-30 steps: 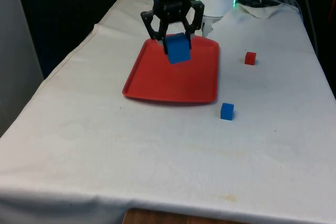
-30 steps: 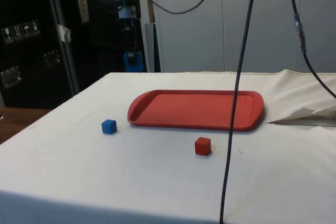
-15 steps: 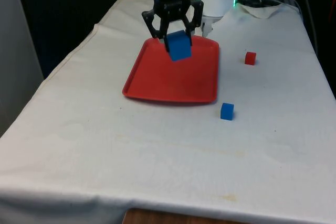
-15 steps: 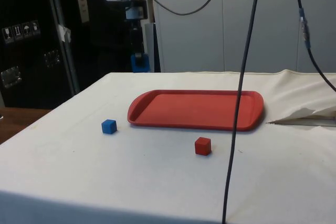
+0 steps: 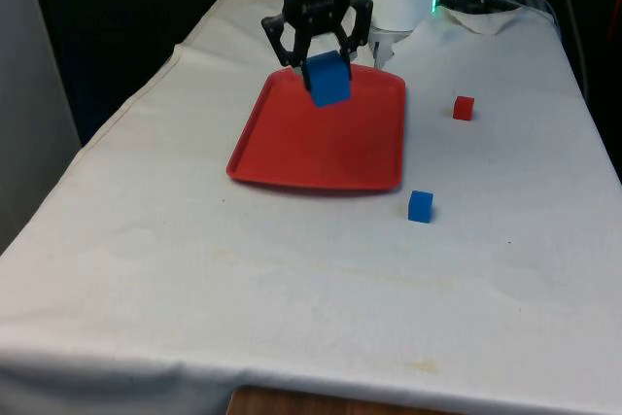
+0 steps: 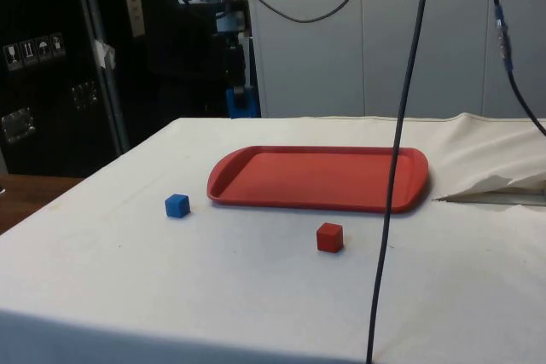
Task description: Pick up the largest block and place it onto the tray.
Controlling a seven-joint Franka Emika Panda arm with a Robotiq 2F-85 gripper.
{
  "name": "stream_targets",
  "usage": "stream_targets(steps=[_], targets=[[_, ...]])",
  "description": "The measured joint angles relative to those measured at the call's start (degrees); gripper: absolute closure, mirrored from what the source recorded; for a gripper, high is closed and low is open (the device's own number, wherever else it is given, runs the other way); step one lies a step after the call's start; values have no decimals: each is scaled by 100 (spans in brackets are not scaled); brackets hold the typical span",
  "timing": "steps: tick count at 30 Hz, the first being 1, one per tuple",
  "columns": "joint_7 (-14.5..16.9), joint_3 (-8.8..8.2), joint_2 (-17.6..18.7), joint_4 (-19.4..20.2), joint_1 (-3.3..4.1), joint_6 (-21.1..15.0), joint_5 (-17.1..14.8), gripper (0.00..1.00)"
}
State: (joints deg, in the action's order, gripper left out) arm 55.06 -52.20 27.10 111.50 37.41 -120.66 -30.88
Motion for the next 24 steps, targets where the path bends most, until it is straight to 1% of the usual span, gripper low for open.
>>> stream_targets(steps=[4,9,13,24], targets=[[-17,0,-29,34,0,-11,63,100],[-103,0,-92,166,40,-126,189,100],[-138,0,-120,218,46,-178,246,100],[-304,0,-241,430,46,-378,659,100]])
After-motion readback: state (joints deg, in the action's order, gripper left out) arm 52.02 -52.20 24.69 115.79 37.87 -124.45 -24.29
